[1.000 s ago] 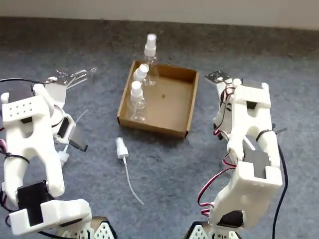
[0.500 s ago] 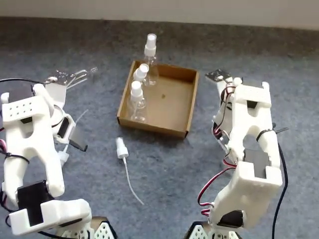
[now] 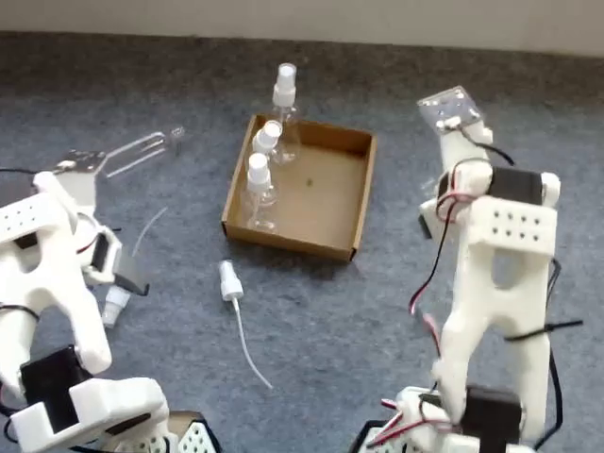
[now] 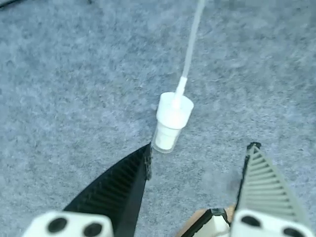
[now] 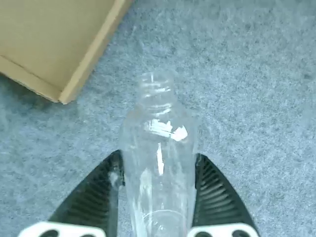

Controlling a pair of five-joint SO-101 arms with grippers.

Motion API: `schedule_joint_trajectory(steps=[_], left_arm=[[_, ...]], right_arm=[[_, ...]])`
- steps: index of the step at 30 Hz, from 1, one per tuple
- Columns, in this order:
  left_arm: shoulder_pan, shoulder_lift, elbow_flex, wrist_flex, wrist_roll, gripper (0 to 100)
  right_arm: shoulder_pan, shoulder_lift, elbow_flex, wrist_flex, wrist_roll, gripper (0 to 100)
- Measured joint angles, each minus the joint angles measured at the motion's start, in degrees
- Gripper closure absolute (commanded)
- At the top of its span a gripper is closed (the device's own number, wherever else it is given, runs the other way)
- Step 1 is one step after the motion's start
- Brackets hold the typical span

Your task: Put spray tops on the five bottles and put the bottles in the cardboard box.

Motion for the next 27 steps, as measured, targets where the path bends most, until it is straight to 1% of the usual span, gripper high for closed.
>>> schedule_joint_trajectory(steps=[4, 7, 9, 12, 14, 15, 18, 22, 25, 27], left_arm=[[-5.80, 0.00, 3.43, -4.13, 0.09, 73], [-7.74, 0.00, 6.42, -4.75, 0.53, 73], [-7.65, 0.00, 7.38, -4.84, 3.52, 73], [-7.65, 0.00, 7.38, -4.92, 10.37, 73], [-7.74, 0.00, 7.65, -5.01, 10.99, 74], [-7.74, 0.00, 7.91, -5.10, 10.37, 74], [-7.74, 0.00, 9.76, -6.77, 5.45, 74], [-7.65, 0.00, 15.74, -16.62, -1.32, 74], [-7.03, 0.00, 20.57, -25.05, -3.16, 74], [-5.63, 0.00, 22.59, -29.27, -3.43, 77]], right_arm=[[-4.40, -9.49, 5.19, 0.09, -1.32, 96.7], [-8.70, -13.89, 8.18, 0.09, -5.01, 96.7], [-11.60, -15.30, 8.88, 0.09, -8.18, 96.7], [-15.21, -15.91, 8.88, 0.09, -11.69, 96.7], [-16.70, -16.09, 9.32, 0.09, -12.48, 96.7], [-17.14, -16.09, 9.41, 0.09, -12.66, 96.7], [-17.49, -16.09, 9.41, 0.09, -12.92, 96.7], [-17.76, -16.09, 9.41, 0.53, -13.36, 96.7], [-18.29, -16.09, 9.41, 1.58, -13.80, 96.7], [-19.43, -16.09, 9.41, 2.55, -15.03, 96.7]])
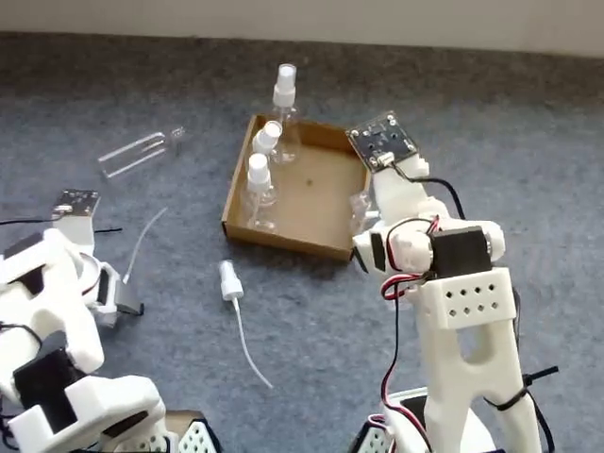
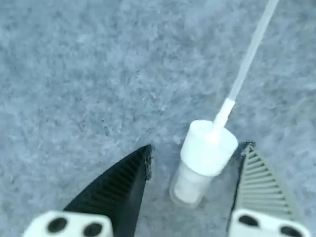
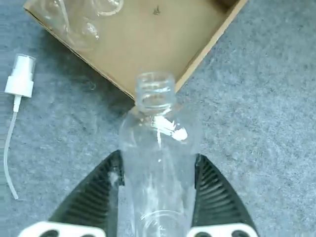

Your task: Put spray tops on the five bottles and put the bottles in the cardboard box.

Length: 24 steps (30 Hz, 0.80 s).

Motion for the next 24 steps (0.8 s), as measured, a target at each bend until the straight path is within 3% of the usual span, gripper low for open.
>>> schedule_joint_trajectory(steps=[6, 13, 24], left_arm=[[4.48, -0.53, 2.64, -2.46, 1.49, 100], [5.98, -0.97, 3.08, -2.37, 21.89, 97], [12.57, -0.88, -0.79, -3.08, 66.37, 70]], right_arm=[[-1.32, 0.00, 0.00, 2.20, -0.97, 96.7], [-1.41, 0.00, 0.00, 2.29, -0.97, 96.7], [-1.41, 0.00, 0.00, 2.37, -0.97, 96.7]])
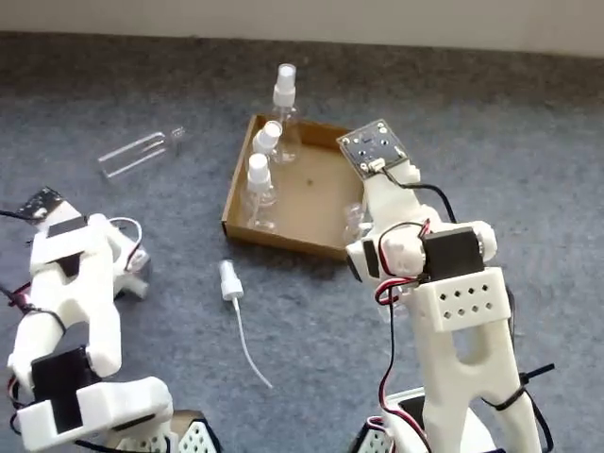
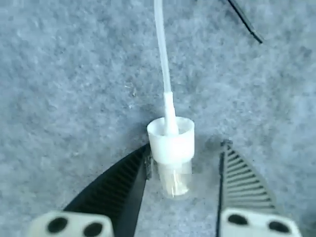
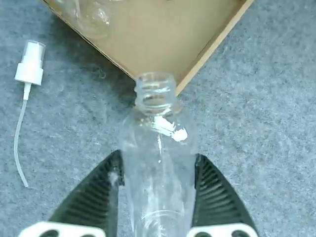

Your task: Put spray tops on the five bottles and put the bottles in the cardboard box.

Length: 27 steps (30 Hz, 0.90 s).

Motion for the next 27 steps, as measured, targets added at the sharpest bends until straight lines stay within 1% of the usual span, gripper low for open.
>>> schedule_joint_trajectory(steps=[3, 5, 7, 10, 13, 16, 18, 21, 23, 25, 27], left_arm=[[1.05, 0.00, 0.00, 0.00, 2.37, 70], [0.88, 0.00, -0.53, 0.18, 2.73, 70], [-0.26, 0.00, -2.29, 2.29, 1.85, 70], [-3.34, -1.67, -5.71, 7.65, -3.87, 70], [-5.71, -4.66, -8.70, 13.98, -12.75, 70], [-8.44, -8.70, -11.60, 19.96, -26.37, 70], [-9.05, -10.99, -13.71, 22.77, -40.53, 70], [-8.79, -12.66, -15.12, 26.37, -65.58, 70], [-8.88, -12.92, -15.12, 26.81, -81.14, 70], [-8.88, -12.92, -15.12, 26.73, -93.89, 70], [-8.88, -12.92, -14.15, 24.70, -103.74, 70]], right_arm=[[0.00, 0.00, 0.00, 0.00, 0.00, 96.7], [0.00, 0.00, 0.00, 0.00, 0.00, 96.7], [0.00, 0.00, 0.00, 0.00, 0.00, 96.7], [0.00, 0.00, 0.00, 0.00, 0.00, 96.7], [0.00, 0.00, 0.00, 0.00, 0.00, 96.7], [0.00, 0.00, 0.00, 0.00, 0.00, 96.7], [0.00, 0.00, 0.00, 0.00, 0.00, 96.7], [-0.18, 0.00, 0.00, 0.00, 0.00, 96.7], [0.00, 0.00, 0.00, 0.00, 0.00, 96.7], [-0.09, 0.00, 0.00, 0.00, 0.00, 96.7], [-0.26, 0.00, 0.00, 0.00, 0.00, 96.7]])
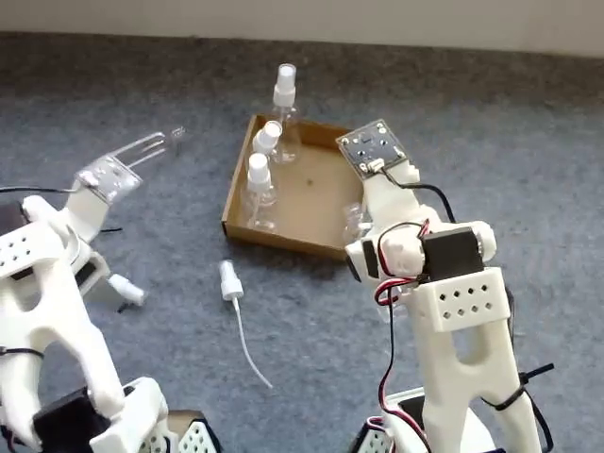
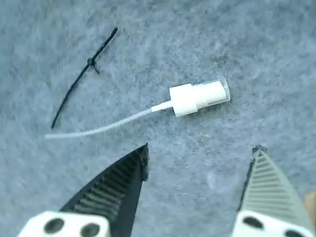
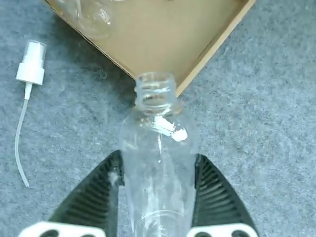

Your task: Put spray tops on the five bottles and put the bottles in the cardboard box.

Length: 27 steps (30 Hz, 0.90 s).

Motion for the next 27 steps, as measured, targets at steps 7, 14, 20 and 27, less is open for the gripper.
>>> schedule_joint_trajectory(steps=[7, 14, 20, 27], left_arm=[[2.64, 0.00, 10.90, -10.73, -14.95, 70], [7.21, 0.00, 17.67, -19.78, -14.95, 70], [7.65, -0.35, 23.82, -27.52, -14.95, 80], [8.18, -1.93, 26.55, -30.15, -14.77, 91]], right_arm=[[0.00, 0.00, 0.00, 1.41, 0.00, 96.7], [0.00, 0.00, 0.00, 1.41, 0.00, 96.7], [0.00, 0.00, 0.00, 1.41, 0.00, 96.7], [0.00, 0.00, 0.00, 1.41, 0.00, 96.7]])
